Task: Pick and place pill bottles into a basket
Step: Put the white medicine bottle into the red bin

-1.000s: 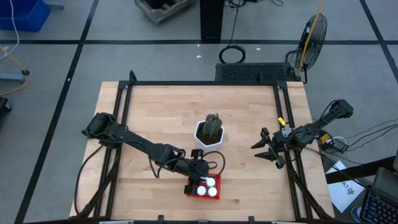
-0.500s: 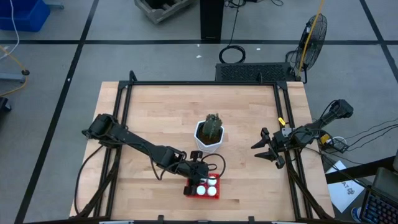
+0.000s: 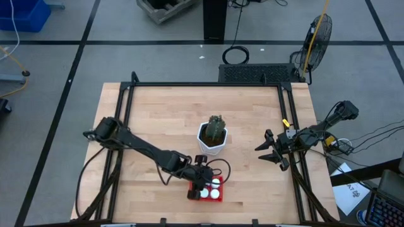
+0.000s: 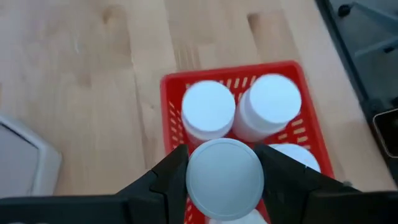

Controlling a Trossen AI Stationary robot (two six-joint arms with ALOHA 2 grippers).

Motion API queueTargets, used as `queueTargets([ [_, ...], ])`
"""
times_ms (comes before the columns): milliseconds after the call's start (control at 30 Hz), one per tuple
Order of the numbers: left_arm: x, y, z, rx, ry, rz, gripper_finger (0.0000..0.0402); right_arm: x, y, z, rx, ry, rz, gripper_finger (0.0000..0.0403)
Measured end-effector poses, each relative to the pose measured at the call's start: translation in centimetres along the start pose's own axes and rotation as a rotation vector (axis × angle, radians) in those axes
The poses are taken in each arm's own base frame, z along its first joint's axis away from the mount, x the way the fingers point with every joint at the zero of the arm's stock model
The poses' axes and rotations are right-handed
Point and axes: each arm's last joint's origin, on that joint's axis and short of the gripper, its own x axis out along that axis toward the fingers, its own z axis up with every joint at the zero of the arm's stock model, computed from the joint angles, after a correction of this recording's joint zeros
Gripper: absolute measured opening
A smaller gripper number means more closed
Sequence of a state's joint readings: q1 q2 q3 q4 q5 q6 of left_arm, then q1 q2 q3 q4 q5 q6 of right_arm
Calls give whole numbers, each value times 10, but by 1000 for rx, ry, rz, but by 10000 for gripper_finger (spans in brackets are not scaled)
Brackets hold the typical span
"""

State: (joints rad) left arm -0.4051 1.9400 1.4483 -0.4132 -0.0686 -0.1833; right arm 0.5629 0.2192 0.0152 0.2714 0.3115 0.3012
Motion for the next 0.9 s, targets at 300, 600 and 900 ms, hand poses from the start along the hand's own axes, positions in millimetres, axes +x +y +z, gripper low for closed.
queueTargets([
  [300,9,-4,-3,26,0,-4,166,0,0,0,0,1,0,174],
  [600,13,-3,-5,39,16,0,196,0,0,0,0,0,0,175],
  [900,19,-4,-7,22,26,-17,165,0,0,0,0,0,0,172],
])
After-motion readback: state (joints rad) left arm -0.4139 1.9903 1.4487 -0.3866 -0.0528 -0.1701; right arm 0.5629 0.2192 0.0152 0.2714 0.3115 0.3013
